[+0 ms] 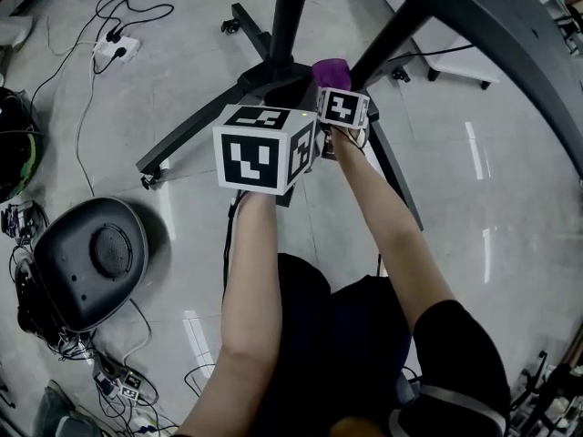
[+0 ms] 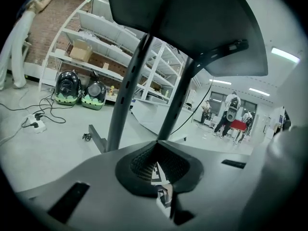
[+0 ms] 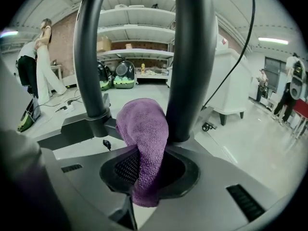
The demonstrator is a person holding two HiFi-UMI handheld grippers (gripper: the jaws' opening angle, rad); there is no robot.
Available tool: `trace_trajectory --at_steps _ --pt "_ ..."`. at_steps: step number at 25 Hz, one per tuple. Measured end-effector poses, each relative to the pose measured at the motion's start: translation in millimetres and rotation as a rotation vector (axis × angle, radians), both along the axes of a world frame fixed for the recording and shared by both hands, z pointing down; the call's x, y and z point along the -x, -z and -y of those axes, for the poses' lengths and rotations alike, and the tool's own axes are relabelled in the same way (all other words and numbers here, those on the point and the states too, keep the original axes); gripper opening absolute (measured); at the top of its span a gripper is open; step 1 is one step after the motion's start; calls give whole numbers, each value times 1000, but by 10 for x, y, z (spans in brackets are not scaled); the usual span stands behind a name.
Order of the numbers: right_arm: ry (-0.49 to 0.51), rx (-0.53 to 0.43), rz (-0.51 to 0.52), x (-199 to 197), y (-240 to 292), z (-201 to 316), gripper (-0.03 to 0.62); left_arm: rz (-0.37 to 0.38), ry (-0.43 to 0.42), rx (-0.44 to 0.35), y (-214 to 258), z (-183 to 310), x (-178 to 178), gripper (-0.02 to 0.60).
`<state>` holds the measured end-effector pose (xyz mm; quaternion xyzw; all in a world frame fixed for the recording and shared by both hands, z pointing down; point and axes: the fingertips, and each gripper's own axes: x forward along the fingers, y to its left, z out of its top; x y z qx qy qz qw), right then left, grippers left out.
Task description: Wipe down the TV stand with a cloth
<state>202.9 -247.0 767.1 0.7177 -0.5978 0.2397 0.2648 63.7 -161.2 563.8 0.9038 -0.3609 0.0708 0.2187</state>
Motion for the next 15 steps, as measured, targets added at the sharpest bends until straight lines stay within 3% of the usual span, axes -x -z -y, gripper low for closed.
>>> trace_trajectory --at_steps 2,6,9,15 --pt "48 8 30 101 -21 -8 95 -17 13 11 16 -24 -35 5" --pt "148 -65 56 308 191 93 95 -28 11 11 75 -99 -120 5" --pt "153 -90 62 333 368 81 95 -2 25 4 84 -134 -82 5" --pt "101 -45 34 119 548 -110 95 -44 56 29 136 -224 -120 5"
